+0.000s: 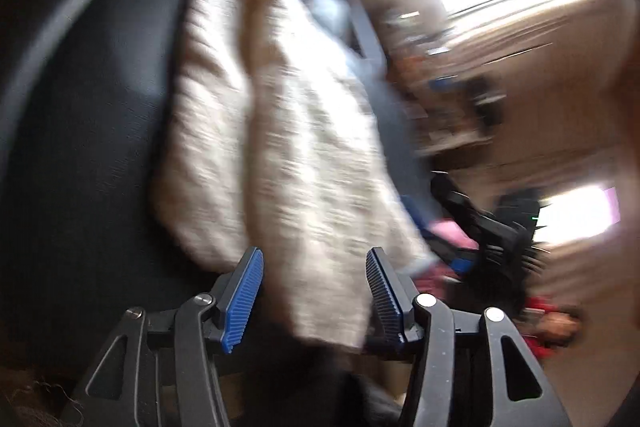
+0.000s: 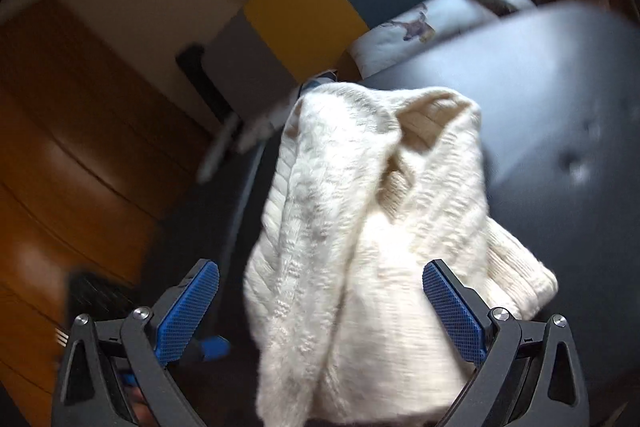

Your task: Fold clothes

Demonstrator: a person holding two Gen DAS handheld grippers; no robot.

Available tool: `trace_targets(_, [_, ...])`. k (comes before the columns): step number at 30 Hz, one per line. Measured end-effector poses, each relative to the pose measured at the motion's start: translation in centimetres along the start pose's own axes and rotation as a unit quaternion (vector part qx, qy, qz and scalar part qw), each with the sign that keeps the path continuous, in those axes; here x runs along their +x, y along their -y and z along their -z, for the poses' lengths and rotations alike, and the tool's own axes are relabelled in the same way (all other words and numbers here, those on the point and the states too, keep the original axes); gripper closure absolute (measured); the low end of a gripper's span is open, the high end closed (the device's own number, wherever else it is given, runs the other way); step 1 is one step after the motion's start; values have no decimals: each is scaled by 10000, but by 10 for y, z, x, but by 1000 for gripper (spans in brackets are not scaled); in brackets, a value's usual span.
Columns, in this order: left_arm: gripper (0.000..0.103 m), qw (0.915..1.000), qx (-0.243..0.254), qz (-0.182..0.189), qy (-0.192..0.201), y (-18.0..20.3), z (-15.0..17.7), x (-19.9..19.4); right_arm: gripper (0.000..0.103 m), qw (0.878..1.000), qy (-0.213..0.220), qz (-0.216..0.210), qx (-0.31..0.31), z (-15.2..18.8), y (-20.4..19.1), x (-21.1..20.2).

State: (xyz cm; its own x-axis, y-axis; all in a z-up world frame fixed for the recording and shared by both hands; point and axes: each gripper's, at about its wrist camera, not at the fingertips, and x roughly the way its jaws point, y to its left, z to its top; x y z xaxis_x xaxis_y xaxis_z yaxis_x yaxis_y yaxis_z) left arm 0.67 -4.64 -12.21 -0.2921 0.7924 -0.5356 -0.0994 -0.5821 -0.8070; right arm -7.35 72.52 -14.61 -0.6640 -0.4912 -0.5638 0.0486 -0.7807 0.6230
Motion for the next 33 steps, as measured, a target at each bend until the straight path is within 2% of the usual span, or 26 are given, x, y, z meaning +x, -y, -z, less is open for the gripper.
trace_targets(1, [43, 9999, -74, -16, -129, -4, 3, 4, 0, 9997, 34, -98, 239, -1, 10, -4])
trace_targets(3, [43, 9996, -46, -115, -263, -7, 10, 8, 0, 9969, 77, -264, 740, -2, 31, -13])
trace_targets(6, [43, 9994, 112, -89, -315, 9, 11, 23, 0, 9844, 81, -820, 1556, 2, 63, -18])
trace_targets(7, [42, 9990, 209, -185, -363, 17, 6, 32, 0, 9796, 69, -1028, 1727, 5, 69, -18])
trace_targets(9, [42, 9947, 640, -632, -504, 39, 4, 42, 0, 9695, 69, -1390, 2016, 9, 79, -16])
trace_targets(10, [42, 9930, 786, -712, -517, 45, 1, 42, 0, 9648, 82, -1533, 2135, 11, 83, -14])
trace_targets(14, [45, 9842, 1262, -1170, -427, 59, -9, 30, 0, 9528, -29, -1828, 2425, -3, 90, 7])
trace_targets(16, [50, 9816, 1356, -1300, -344, 63, -15, 25, 0, 9564, -222, -1718, 2351, -12, 85, 26])
trace_targets(18, [50, 9821, 1294, -1334, -314, 60, -29, 15, 0, 9625, -513, -1312, 2319, -15, 80, 51])
trace_targets(19, [51, 9825, 1222, -1370, -324, 63, -34, 19, 0, 9680, -528, -1208, 2136, -15, 72, 54])
trace_targets(21, [51, 9861, 1052, -1240, -341, 65, -48, 20, 0, 9725, -436, -1237, 1924, -9, 59, 49])
trace_targets(24, [49, 9872, 1188, -967, -445, 90, -67, 32, 0, 9763, -409, -1394, 1602, 9, 40, 39])
trace_targets(27, [46, 9770, 1812, -824, -759, 125, -87, 55, 0, 9811, -479, -1451, 1190, 29, 21, 26])
trace_targets(29, [46, 9648, 2179, -1078, -1006, 143, -96, 83, 0, 9837, -535, -1418, 966, 35, 12, 19])
trace_targets(32, [47, 9448, 2549, -1522, -1383, 147, -105, 124, 0, 9865, -557, -1350, 747, 44, -4, 11])
trace_targets(33, [47, 9344, 2720, -1749, -1493, 147, -106, 137, 0, 9871, -557, -1337, 682, 44, -8, 8])
